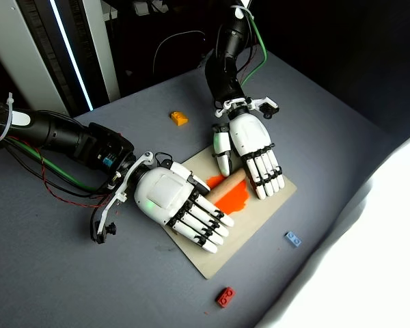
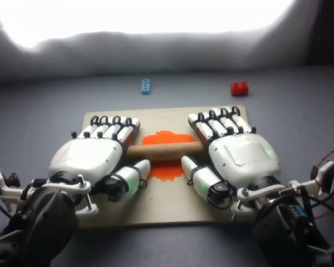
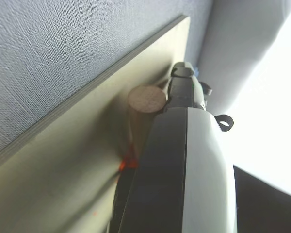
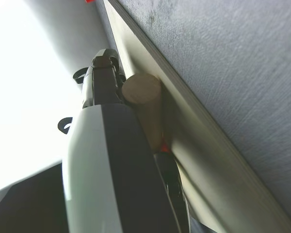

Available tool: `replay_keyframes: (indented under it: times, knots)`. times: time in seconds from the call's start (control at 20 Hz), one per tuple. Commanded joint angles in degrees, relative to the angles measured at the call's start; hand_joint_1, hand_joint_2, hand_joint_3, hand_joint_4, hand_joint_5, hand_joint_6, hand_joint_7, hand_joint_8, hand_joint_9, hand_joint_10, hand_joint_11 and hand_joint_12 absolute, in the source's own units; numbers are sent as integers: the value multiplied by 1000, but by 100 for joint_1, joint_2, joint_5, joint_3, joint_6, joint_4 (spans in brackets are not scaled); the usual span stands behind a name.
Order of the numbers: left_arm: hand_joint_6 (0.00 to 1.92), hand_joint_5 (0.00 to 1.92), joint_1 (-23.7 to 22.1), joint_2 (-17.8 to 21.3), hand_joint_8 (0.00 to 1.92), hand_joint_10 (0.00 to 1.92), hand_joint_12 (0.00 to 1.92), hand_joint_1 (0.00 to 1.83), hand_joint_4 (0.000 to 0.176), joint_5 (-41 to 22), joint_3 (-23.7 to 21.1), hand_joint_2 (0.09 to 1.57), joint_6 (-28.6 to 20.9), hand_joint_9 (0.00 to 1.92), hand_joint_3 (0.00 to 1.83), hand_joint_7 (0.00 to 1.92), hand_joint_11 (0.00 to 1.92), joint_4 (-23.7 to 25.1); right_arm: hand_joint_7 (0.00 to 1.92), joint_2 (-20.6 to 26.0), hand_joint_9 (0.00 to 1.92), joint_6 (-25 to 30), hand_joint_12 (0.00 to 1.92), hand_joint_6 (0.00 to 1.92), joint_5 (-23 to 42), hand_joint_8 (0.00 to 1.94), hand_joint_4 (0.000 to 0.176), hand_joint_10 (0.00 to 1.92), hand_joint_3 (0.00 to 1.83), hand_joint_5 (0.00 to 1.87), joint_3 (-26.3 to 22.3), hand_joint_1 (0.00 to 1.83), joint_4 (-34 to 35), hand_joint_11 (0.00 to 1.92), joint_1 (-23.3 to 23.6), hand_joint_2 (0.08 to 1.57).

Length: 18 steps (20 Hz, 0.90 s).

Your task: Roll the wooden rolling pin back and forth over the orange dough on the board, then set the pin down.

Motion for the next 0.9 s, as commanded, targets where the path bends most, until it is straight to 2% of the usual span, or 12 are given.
replay_keyframes:
  times: [0.0,0.45,0.85]
  knots:
    - [0,0,-45,-24,0,0,0,0,0,-404,64,1549,11,0,12,0,0,197,151,27,106,20,174,3,588,2,0,2,2,159,58,0,-234,0,109,1568]
    - [0,0,-117,-89,0,0,0,0,0,-328,229,1546,-322,0,9,0,0,100,156,1,113,42,218,0,515,0,0,2,2,160,171,0,-142,0,193,1568]
    - [0,0,-225,-166,0,0,0,0,0,-227,394,1548,-396,0,8,0,0,100,161,-3,119,64,233,4,436,3,0,3,0,169,255,0,-59,0,234,1566]
